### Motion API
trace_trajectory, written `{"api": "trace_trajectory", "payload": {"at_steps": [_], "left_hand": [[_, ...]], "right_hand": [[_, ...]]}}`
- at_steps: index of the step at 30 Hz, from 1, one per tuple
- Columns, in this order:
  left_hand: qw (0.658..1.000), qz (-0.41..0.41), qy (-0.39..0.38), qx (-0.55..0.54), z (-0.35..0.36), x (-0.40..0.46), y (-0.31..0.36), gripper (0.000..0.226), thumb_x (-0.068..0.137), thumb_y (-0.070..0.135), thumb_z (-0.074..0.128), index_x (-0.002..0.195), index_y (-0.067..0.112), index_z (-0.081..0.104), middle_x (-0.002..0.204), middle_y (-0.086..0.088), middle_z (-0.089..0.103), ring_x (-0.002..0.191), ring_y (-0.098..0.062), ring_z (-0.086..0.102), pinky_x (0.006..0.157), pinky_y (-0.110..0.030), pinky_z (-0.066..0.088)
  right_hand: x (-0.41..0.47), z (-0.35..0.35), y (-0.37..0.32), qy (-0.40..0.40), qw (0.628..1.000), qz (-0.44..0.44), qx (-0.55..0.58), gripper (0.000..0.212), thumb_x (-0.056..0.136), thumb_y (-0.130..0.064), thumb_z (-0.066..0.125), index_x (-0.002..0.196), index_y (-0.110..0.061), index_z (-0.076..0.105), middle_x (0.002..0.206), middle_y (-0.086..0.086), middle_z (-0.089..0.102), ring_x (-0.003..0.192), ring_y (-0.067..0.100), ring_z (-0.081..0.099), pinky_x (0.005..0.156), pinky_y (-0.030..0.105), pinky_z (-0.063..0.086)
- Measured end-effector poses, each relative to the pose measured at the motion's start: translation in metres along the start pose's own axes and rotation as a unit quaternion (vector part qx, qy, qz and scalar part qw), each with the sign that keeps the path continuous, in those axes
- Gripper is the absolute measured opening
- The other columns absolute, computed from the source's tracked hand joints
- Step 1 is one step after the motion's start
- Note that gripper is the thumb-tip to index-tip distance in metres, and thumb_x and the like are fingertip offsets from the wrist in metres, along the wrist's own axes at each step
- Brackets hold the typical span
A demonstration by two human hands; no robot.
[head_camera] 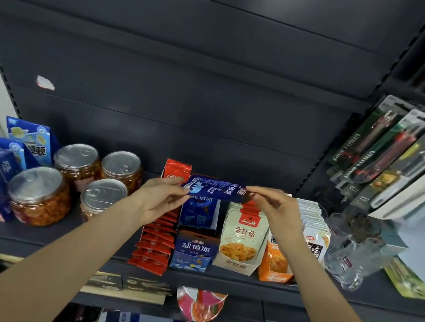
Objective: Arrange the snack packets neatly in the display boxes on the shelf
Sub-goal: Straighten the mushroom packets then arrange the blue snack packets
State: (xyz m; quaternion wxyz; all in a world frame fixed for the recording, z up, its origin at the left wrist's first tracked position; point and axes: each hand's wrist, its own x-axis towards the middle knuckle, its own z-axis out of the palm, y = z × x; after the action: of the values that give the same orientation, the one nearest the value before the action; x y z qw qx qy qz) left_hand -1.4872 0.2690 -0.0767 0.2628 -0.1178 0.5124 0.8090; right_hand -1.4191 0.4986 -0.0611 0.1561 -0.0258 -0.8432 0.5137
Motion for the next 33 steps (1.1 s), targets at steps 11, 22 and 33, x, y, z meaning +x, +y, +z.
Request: {"api": "trace_trajectory", "payload": {"at_steps": [11, 22, 33], "left_hand": [[0.901, 0.295, 0.016, 0.316, -0.009, -0.014, -0.008, 0.076, 0.082, -0.002, 0.067, 0.143, 0.032, 0.037, 0.113, 0.002, 0.060, 0.097, -0.011, 0.063, 0.086, -0.027, 0.054], [0.960, 0.215, -0.009, 0.182, -0.025, -0.009, -0.017, 0.060, 0.084, 0.001, 0.064, 0.134, 0.031, 0.048, 0.113, -0.003, 0.065, 0.105, -0.017, 0.064, 0.080, -0.028, 0.057], [0.944, 0.143, 0.008, 0.296, -0.019, 0.010, -0.018, 0.016, 0.091, 0.019, 0.060, 0.099, 0.008, 0.068, 0.090, -0.008, 0.072, 0.083, -0.011, 0.069, 0.075, -0.020, 0.053]], "right_hand": [[0.004, 0.011, 0.001, -0.014, 0.987, 0.062, 0.149, 0.037, 0.084, 0.001, 0.064, 0.111, -0.024, 0.064, 0.098, 0.001, 0.067, 0.096, 0.012, 0.064, 0.075, 0.022, 0.054], [0.007, 0.009, -0.003, -0.053, 0.984, 0.088, 0.148, 0.037, 0.096, 0.001, 0.041, 0.117, -0.020, 0.063, 0.102, -0.006, 0.067, 0.091, 0.001, 0.065, 0.072, 0.015, 0.052], [0.025, 0.001, 0.002, 0.028, 0.991, -0.060, -0.113, 0.017, 0.087, -0.016, 0.063, 0.102, -0.011, 0.070, 0.097, -0.006, 0.064, 0.087, 0.003, 0.060, 0.071, 0.011, 0.047]]}}
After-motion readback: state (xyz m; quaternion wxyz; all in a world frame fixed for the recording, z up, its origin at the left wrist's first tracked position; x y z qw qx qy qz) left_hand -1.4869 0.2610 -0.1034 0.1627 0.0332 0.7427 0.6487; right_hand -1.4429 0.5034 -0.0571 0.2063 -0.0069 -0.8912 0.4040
